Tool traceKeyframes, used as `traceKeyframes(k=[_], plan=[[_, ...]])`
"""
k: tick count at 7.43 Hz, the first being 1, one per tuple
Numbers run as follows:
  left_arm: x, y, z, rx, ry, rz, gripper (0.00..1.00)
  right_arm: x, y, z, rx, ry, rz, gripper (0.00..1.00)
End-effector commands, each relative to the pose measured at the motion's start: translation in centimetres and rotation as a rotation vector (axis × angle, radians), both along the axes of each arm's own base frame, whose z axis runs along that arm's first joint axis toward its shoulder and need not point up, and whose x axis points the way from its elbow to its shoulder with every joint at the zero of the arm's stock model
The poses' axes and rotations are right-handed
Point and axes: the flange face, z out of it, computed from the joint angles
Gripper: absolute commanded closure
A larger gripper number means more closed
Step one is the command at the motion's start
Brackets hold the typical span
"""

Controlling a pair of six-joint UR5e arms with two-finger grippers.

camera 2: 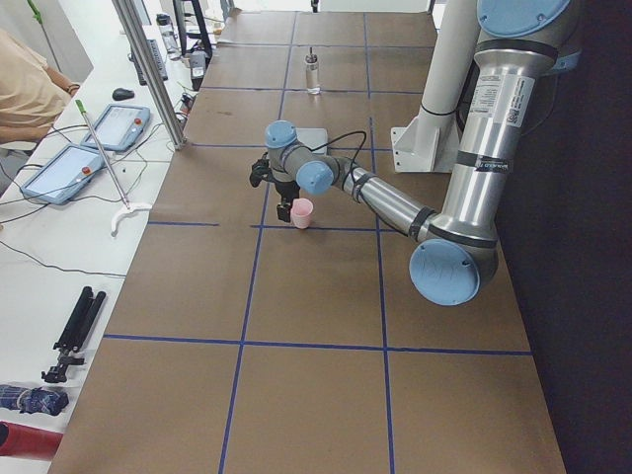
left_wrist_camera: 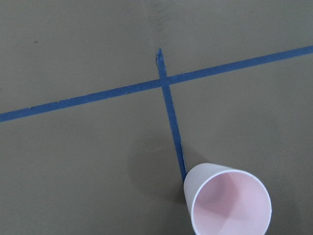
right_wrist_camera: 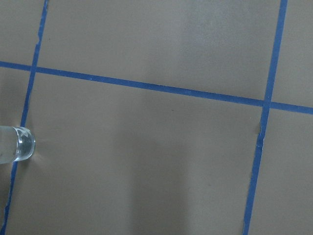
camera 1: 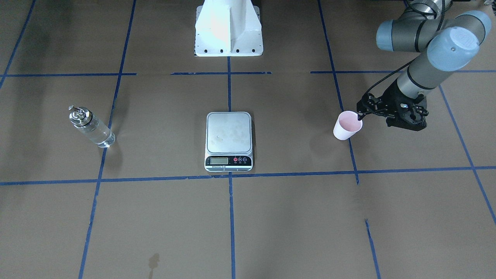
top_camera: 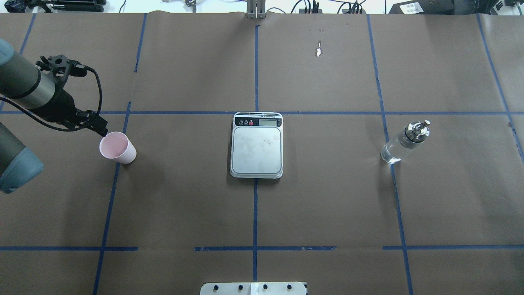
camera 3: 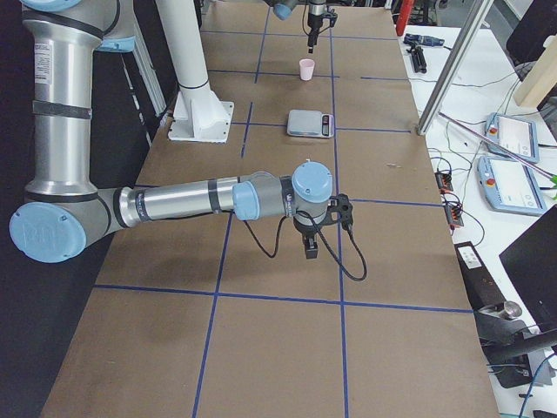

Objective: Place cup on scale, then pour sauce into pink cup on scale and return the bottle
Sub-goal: 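Reach the left gripper down and grasp the pink paper cup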

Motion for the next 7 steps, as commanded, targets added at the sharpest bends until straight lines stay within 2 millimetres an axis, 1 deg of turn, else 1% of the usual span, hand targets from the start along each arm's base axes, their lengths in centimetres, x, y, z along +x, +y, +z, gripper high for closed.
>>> traceKeyframes(k=[1,2,3,6,7], plan=[[1.6,0.4,0.9,-0.014,-0.014,0.02,0.06,0.0,0.0,0.2,-0.001,0.001,-0.001,0.0],[2.4,0.5,1.5,-0.023,-0.021,0.032,0.08,0.0,0.0,0.3,-0.003,0.001,-0.001,0.0],[2.6,0.6,1.5,-0.012,-0.015,0.039,0.1,0.0,0.0,0.2,-0.001,0.001,-0.001,0.0],[3.6,-0.6,2.4,-0.006,-0.013,0.043,0.23,0.0,0.0,0.3,-0.002,0.001,-0.002,0.0],[4.1,-0.5,2.4,-0.007,-0.014,0.051,0.28,0.0,0.0,0.3,-0.002,0.001,-0.002,0.0]])
